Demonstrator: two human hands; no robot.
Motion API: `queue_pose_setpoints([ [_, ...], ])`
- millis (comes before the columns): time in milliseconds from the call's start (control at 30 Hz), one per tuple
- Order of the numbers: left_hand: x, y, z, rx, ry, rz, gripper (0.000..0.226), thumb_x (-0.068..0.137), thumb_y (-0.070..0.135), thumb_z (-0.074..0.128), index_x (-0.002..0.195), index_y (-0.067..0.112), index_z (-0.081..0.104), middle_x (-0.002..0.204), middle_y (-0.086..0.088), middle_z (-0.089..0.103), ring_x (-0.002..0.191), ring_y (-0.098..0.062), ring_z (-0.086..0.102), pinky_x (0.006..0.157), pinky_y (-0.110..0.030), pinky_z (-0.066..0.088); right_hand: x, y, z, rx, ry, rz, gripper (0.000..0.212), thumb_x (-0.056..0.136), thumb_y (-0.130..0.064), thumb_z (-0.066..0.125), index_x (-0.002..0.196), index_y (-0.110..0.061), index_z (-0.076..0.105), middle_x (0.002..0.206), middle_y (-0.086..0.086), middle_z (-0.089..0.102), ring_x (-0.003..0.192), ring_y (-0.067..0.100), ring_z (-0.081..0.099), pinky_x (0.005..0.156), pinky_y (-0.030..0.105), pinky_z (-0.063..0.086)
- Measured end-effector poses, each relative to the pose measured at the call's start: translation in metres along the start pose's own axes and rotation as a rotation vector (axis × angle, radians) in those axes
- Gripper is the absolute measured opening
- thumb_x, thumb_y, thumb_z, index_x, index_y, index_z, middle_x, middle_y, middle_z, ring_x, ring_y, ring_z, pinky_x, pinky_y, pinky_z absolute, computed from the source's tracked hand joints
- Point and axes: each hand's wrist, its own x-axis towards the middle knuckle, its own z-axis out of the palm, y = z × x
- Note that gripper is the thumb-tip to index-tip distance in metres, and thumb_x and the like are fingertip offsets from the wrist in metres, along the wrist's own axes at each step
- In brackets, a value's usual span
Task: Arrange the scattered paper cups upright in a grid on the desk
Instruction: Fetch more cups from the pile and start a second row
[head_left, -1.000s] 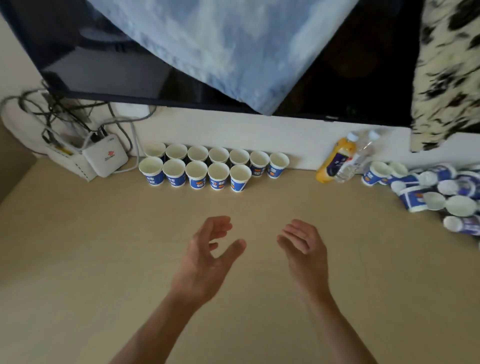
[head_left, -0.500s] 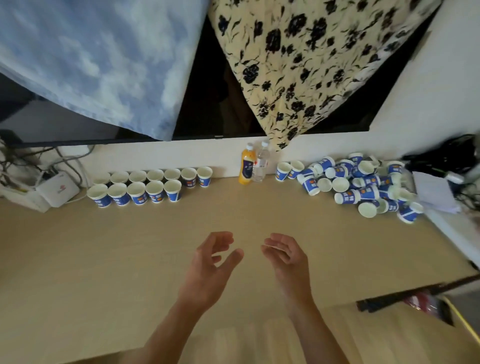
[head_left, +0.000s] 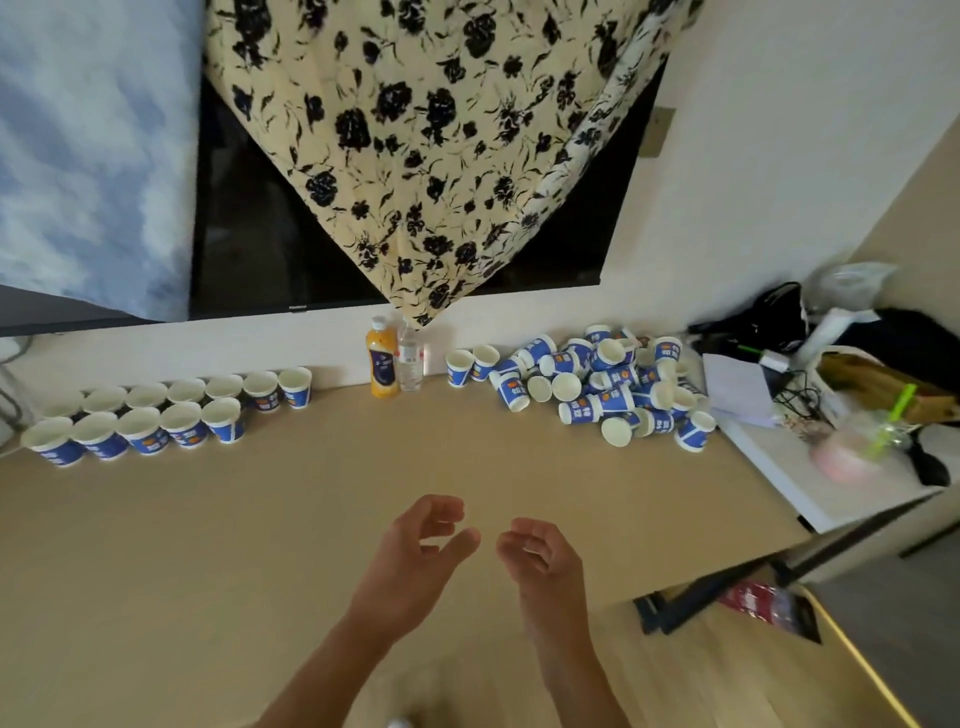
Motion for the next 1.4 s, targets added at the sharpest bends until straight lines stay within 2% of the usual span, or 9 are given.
queue_pose_setpoints([
  [133,0.044,0.003,0.015,-0.018,0.001,0.009,0.019,0.088,0.024,0.075,0.106,0.026,0.067,0.108,0.013,0.071,0.098,0.002,0.066,0.079,-0.015,0.052,0.038,0.004,-0.002,-0.041,-0.031,0.022,0.02,0.083,0.0,0.078,0.099,-0.007,0.068,0.087,0.006,0.074,0.078,0.003,0.069,0.072,0.017,0.052],
  [267,0.092,-0.004,0.024,-0.049,0.03,-0.026,0.018,0.089,0.021,0.075,0.105,0.025,0.067,0.108,0.011,0.071,0.098,0.0,0.067,0.076,-0.014,0.051,0.091,0.008,-0.004,-0.069,-0.015,0.089,0.038,0.066,-0.024,0.074,0.099,-0.007,0.069,0.088,0.007,0.074,0.078,0.009,0.068,0.072,0.019,0.05],
  [433,0.125,-0.014,0.035,-0.034,0.05,-0.094,0.016,0.09,0.021,0.073,0.105,0.023,0.067,0.107,0.012,0.071,0.094,0.005,0.065,0.073,-0.008,0.048,0.154,0.018,-0.005,-0.19,-0.05,0.089,0.021,0.082,0.0,0.077,0.098,-0.01,0.068,0.089,0.009,0.073,0.08,0.008,0.069,0.073,0.016,0.051],
  [533,0.135,-0.016,0.038,-0.035,0.09,-0.138,0.016,0.089,0.021,0.074,0.104,0.023,0.068,0.105,0.012,0.071,0.094,0.004,0.066,0.073,-0.009,0.049,0.196,0.02,0.003,-0.293,-0.112,0.089,0.028,0.083,-0.004,0.078,0.102,-0.019,0.066,0.098,0.007,0.071,0.087,0.016,0.069,0.076,0.022,0.051],
  [667,0.149,-0.023,0.048,-0.012,0.152,-0.197,0.016,0.089,0.024,0.074,0.103,0.026,0.067,0.105,0.015,0.071,0.096,0.004,0.066,0.082,-0.018,0.052,0.272,0.023,0.028,-0.549,-0.235,-0.025,0.039,0.083,-0.017,0.077,0.118,-0.023,0.061,0.111,-0.002,0.062,0.098,0.01,0.063,0.083,0.026,0.049],
  [800,0.168,-0.024,0.061,-0.024,0.255,-0.234,0.018,0.088,0.032,0.075,0.104,0.028,0.067,0.105,0.022,0.069,0.102,0.001,0.065,0.089,-0.032,0.056,0.36,0.033,0.064,-0.803,-0.37,-0.203,0.051,0.082,-0.018,0.076,0.128,-0.011,0.057,0.123,0.011,0.055,0.116,0.027,0.052,0.096,0.034,0.041],
  [1100,0.203,-0.029,0.08,0.016,0.354,-0.299,0.024,0.087,0.036,0.074,0.109,0.033,0.065,0.109,0.025,0.068,0.108,0.003,0.062,0.09,-0.029,0.054,0.513,0.074,0.127,-1.452,-0.514,-0.289,0.086,0.085,-0.032,0.069,0.156,-0.027,0.02,0.15,0.021,0.028,0.141,0.041,0.028,0.111,0.053,0.034],
  [1333,0.206,-0.034,0.084,0.068,0.419,-0.353,0.041,0.073,0.06,0.066,0.107,0.036,0.064,0.11,0.028,0.066,0.108,0.003,0.062,0.091,-0.034,0.055,0.547,0.093,0.159,-1.576,-0.543,-0.348,0.058,0.084,-0.034,0.068,0.136,-0.017,0.049,0.14,0.015,0.044,0.133,0.037,0.038,0.112,0.05,0.029],
  [1400,0.211,-0.031,0.088,0.083,0.415,-0.352,0.036,0.077,0.054,0.069,0.107,0.037,0.063,0.11,0.029,0.066,0.109,0.003,0.061,0.092,-0.032,0.054,0.548,0.098,0.162,-1.539,-0.494,-0.41,0.05,0.082,-0.028,0.07,0.127,-0.011,0.056,0.134,0.013,0.049,0.128,0.037,0.044,0.109,0.049,0.032],
])
